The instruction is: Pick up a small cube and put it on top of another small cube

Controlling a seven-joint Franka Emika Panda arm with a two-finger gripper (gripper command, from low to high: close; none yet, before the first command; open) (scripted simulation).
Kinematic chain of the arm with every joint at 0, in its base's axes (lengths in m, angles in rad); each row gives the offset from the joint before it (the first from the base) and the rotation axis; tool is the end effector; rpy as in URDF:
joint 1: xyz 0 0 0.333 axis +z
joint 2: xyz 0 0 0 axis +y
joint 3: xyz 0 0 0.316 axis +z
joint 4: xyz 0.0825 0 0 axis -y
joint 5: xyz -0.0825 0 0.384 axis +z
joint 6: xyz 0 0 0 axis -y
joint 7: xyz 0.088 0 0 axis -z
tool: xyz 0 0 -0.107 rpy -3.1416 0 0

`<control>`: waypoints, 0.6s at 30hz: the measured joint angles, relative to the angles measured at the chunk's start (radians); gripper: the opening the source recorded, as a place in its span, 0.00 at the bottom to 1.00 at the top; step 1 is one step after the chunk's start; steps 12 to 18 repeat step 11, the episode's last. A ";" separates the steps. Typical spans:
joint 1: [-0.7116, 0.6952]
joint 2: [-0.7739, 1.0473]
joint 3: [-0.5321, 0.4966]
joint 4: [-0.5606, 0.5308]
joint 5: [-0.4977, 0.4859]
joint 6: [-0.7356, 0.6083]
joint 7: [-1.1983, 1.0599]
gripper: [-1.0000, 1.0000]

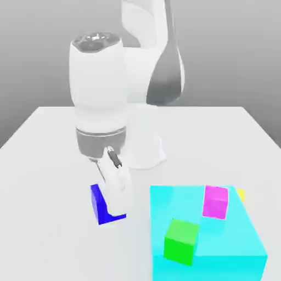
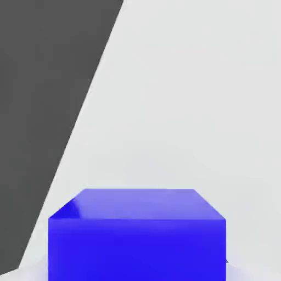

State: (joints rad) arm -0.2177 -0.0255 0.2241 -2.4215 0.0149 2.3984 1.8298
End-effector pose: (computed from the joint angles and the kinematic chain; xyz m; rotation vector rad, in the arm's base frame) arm 0.4838 0.0031 0.3178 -1.9077 2.4909 0.0038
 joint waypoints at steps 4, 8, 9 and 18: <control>0.136 0.021 0.044 0.084 -0.012 -0.063 0.005 0.00; 0.148 0.116 0.001 0.058 -0.045 0.055 0.028 1.00; 0.149 0.116 0.001 0.058 -0.045 0.055 0.028 1.00; 0.148 0.116 0.001 0.058 -0.045 0.055 0.028 1.00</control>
